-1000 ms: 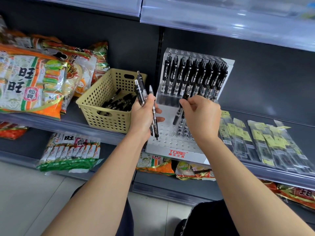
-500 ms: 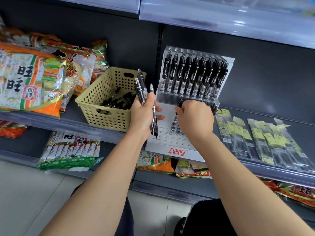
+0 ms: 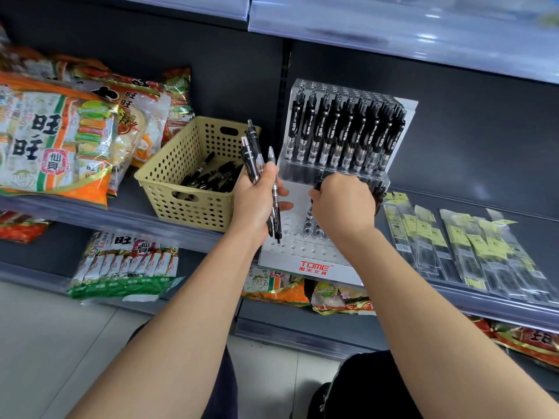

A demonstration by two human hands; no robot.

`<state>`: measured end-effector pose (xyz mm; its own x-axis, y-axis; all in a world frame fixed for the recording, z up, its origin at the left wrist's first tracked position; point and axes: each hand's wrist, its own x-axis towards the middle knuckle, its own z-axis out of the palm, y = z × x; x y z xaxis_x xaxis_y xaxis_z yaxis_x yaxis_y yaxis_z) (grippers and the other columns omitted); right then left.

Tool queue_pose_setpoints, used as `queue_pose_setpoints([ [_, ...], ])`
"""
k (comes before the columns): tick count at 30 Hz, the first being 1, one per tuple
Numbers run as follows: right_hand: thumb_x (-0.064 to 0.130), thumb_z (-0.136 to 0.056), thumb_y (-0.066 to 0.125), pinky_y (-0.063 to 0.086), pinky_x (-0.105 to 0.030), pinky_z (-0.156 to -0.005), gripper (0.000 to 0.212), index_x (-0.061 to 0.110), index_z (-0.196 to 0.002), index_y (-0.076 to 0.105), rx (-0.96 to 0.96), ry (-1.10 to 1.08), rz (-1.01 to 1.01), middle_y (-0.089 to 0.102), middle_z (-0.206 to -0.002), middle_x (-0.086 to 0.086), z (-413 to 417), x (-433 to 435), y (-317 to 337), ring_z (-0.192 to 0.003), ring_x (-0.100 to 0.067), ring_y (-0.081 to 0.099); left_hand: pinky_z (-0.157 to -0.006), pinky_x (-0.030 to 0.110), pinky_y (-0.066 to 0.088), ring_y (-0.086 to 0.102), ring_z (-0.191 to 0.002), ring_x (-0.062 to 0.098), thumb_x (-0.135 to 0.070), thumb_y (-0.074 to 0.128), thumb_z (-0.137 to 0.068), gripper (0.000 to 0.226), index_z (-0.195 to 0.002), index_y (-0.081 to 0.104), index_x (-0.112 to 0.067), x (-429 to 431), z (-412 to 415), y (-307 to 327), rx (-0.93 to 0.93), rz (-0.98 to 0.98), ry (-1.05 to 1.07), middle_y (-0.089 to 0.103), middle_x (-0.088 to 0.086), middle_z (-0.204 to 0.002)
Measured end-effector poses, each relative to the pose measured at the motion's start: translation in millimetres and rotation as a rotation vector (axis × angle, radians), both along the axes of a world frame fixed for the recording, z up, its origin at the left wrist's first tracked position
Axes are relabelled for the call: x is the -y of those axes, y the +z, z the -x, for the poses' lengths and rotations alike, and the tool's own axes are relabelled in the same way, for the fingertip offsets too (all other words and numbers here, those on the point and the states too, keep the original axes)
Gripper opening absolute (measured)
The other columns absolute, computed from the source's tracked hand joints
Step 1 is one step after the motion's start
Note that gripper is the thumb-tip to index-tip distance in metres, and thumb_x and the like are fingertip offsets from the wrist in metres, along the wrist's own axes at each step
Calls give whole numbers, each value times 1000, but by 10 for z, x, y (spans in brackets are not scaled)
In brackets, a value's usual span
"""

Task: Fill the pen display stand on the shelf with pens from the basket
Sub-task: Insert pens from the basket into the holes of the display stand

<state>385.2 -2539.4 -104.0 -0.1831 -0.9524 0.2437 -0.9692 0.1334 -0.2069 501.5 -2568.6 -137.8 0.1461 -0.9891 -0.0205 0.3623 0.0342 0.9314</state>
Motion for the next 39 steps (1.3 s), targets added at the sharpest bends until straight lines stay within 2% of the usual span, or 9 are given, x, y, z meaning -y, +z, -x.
queue_pose_setpoints([
  [6, 28, -96, 54, 37, -27, -55, 41, 11, -60, 43, 16, 9, 4, 41, -52, -3, 28, 20, -40, -61, -27, 50, -55, 30, 54, 57, -68, 13, -24, 52, -98, 21, -104, 57, -5, -5, -15, 2, 5, -2, -6, 54, 2, -75],
  [11, 35, -90, 62, 43, -26, -59, 29, 9, -76, 65, 125, 199, 139, 56, -61, 0, 49, -39, -111, -61, -22, 54, -85, 35, 51, 61, -87, 15, -25, 58, -95, 11, -87, 63, -19, 5, -48, 4, -47, -59, -30, 65, -6, -85],
  [14, 17, -87, 67, 50, -30, -70, 27, 17, -114, 67, 241, 406, 157, 60, -76, 8, 55, -94, -165, -65, -14, 55, -59, 27, 47, 55, -61, 12, -26, 57, -95, 15, -89, 62, -14, -27, -76, 25, -146, -87, -85, 59, -5, -67],
  [18, 25, -73, 81, 51, -29, -66, 52, 21, -122, 64, 359, 559, 130, 61, -80, 11, 45, -132, -224, -57, -10, 56, -40, 21, 37, 45, -44, 11, -24, 54, -97, 20, -86, 59, -9, -45, -115, 48, -273, -157, -90, 47, -1, -56],
  [23, 19, -70, 81, 55, -29, -55, 26, 14, -92, 67, 1111, 414, 223, 71, -78, -4, -75, -167, -110, -70, -25, 68, -39, 20, 38, 47, -44, 12, -23, 54, -97, 18, -86, 54, -9, -42, -136, 47, -374, -204, -108, 54, 4, -63],
  [26, 10, -82, 73, 53, -25, -53, 8, 16, -82, 68, 1255, 364, 304, 71, -72, -2, -135, -168, -20, -73, -20, 69, -39, 19, 36, 46, -44, 12, -25, 53, -98, 20, -89, 56, -8, -42, -135, 44, -377, -181, -160, 54, 4, -63],
  [30, 13, -93, 60, 56, -30, -60, 11, 18, -84, 63, 1217, 270, 456, 68, -76, 3, -146, -153, 78, -82, -20, 68, -41, 22, 31, 41, -47, 11, -32, 49, -99, 27, -93, 60, -8, -46, -124, 22, -272, -118, -140, 47, -2, -56],
  [33, 14, -95, 53, 56, -43, -72, 16, 26, -86, 58, 915, 223, 558, 62, -80, 5, -91, -124, 134, -83, -19, 64, -40, 22, 30, 38, -45, 10, -39, 44, -100, 31, -96, 59, -12, -53, -131, 14, -144, -66, -82, 41, -6, -50],
  [39, 18, -90, 63, 53, -30, -71, 8, 12, -94, 65, 488, 186, 556, 59, -73, 13, -35, -127, 112, -67, -7, 58, -44, 25, 36, 42, -50, 11, -37, 47, -99, 26, -102, 64, -18, -83, -132, 15, -29, -8, -50, 43, -4, -56],
])
